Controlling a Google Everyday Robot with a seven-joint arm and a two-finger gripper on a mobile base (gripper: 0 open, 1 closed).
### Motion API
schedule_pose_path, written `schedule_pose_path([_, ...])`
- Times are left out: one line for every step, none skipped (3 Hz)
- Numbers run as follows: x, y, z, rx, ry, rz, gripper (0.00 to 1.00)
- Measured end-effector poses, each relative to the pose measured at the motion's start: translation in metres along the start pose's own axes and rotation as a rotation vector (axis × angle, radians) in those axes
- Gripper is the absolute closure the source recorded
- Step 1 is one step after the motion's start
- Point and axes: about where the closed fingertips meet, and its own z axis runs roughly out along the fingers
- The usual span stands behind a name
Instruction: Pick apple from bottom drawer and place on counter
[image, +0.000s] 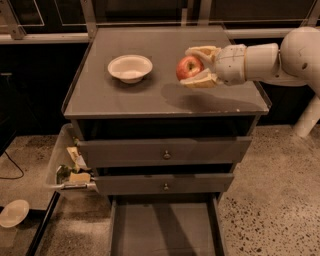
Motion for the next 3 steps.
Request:
schedule_pose_path([0.014, -0.007, 0.006, 0.033, 0.042, 0.058, 1.00])
schedule_pose_path([0.023, -0.012, 0.010, 0.048, 0.067, 0.092, 1.00])
schedule_pose_path([0.042, -0.017, 0.016, 0.052, 0.082, 0.157, 1.00])
